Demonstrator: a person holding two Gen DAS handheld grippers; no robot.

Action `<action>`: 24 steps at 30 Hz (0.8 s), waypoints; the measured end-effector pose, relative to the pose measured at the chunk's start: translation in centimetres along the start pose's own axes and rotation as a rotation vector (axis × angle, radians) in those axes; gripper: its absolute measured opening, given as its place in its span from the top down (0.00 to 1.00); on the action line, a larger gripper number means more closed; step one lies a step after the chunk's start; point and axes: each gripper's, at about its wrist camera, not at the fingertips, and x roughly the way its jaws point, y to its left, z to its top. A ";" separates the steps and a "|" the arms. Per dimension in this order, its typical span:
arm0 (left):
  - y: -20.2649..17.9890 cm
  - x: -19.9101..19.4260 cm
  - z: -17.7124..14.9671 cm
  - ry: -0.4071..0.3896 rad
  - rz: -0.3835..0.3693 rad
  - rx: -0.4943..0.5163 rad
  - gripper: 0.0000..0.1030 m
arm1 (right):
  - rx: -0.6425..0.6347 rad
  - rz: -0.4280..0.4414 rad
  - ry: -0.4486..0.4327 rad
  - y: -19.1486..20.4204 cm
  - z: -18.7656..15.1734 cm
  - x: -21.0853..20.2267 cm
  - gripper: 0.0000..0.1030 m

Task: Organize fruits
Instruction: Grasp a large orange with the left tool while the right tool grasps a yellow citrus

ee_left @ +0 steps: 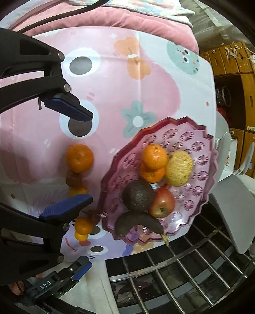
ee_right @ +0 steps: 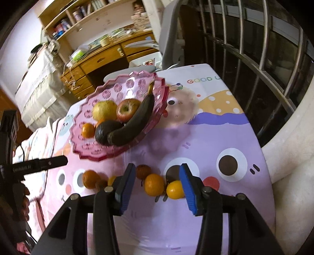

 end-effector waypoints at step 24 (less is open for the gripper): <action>-0.5 6.4 -0.4 0.169 0.070 0.089 0.19 | -0.398 -0.107 0.118 -0.7 -3.5 4.9 0.53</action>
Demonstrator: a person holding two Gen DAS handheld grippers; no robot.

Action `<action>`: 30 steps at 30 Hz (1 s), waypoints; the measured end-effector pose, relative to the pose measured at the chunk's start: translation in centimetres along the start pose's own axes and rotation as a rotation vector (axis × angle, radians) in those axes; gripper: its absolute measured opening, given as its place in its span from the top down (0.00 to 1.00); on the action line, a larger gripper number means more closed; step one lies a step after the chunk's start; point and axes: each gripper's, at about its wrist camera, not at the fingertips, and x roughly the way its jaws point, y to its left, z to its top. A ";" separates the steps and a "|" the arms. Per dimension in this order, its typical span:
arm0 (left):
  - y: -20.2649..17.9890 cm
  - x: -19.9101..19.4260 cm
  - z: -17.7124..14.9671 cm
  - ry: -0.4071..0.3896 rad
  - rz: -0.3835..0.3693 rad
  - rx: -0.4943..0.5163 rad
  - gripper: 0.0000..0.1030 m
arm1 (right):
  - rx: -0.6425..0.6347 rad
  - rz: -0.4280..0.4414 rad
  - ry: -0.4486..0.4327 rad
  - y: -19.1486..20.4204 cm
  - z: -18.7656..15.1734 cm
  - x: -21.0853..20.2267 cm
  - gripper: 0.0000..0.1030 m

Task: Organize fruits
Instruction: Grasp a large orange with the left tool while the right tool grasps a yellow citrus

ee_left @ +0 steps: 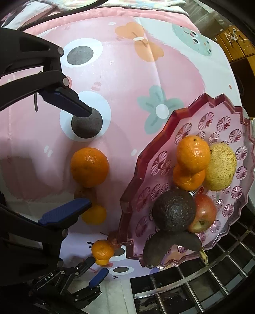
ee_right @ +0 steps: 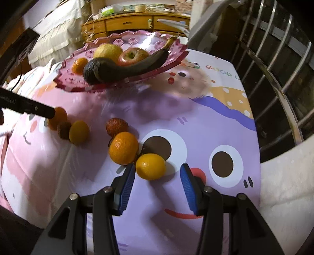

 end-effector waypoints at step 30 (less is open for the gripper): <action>-0.4 2.4 0.3 0.015 -0.077 -0.111 0.59 | -0.109 0.059 0.019 0.7 0.0 1.5 0.65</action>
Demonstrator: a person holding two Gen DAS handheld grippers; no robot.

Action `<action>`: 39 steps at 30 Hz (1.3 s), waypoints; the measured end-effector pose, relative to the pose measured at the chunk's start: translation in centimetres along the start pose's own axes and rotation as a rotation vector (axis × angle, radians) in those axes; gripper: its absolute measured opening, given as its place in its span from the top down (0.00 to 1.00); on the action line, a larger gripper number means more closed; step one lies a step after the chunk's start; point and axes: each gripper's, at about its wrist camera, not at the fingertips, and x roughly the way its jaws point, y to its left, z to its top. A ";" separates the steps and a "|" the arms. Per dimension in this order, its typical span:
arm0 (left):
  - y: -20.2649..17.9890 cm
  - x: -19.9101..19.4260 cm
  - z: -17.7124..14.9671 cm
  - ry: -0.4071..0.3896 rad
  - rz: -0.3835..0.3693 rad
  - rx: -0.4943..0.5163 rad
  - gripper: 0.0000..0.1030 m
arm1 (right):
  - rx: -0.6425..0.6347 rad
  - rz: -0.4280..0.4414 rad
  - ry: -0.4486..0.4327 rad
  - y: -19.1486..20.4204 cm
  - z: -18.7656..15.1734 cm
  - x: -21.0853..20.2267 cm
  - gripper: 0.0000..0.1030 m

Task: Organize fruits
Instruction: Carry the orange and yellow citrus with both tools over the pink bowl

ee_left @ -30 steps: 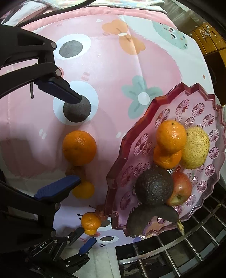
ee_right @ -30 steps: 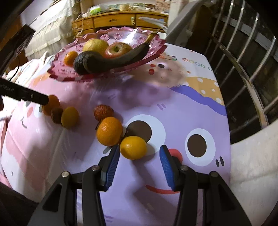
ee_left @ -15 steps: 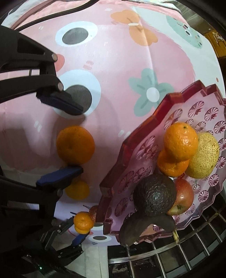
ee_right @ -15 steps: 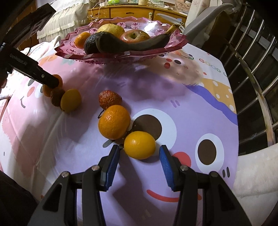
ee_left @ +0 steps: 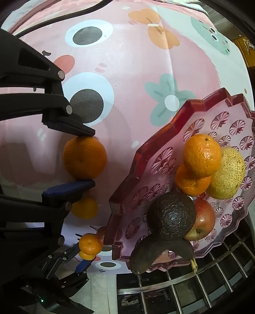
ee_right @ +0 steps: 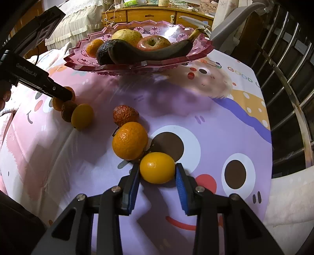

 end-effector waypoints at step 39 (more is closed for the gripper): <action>0.3 -14.4 4.6 -0.261 -0.011 0.098 0.60 | 0.009 0.142 -0.196 8.5 9.9 -6.3 0.65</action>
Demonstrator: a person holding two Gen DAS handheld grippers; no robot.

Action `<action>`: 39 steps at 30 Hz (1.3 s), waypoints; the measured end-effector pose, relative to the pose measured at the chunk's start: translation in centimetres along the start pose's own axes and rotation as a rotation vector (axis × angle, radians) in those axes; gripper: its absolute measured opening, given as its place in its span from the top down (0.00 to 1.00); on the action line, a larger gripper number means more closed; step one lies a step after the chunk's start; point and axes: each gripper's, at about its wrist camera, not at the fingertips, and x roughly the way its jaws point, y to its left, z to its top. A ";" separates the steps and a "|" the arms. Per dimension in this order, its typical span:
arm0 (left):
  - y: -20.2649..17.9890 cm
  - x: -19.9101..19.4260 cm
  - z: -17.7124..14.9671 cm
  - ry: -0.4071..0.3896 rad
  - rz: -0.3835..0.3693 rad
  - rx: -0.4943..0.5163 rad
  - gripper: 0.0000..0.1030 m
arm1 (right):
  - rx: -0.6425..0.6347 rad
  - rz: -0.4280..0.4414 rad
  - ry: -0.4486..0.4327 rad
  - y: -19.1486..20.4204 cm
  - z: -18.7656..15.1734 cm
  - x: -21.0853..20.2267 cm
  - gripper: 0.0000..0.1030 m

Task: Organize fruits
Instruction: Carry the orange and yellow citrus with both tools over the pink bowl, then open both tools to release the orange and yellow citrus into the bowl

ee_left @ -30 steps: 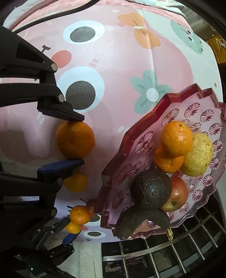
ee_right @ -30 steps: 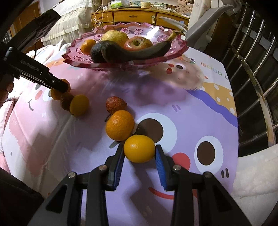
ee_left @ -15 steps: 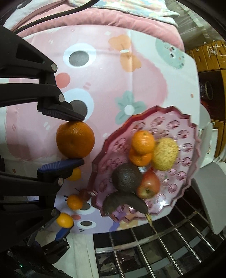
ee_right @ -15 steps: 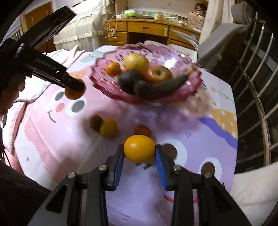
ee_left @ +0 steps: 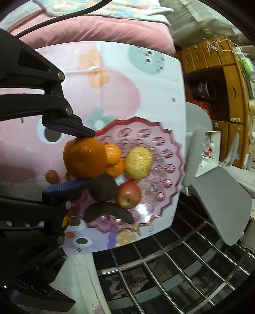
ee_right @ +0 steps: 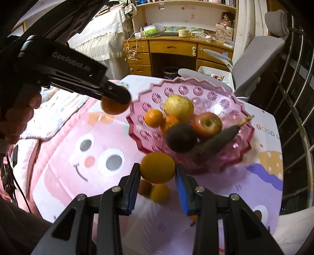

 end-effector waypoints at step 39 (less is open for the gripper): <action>2.6 0.5 1.3 -0.027 -0.066 0.048 0.43 | 0.312 -0.065 0.022 1.6 1.4 0.6 0.52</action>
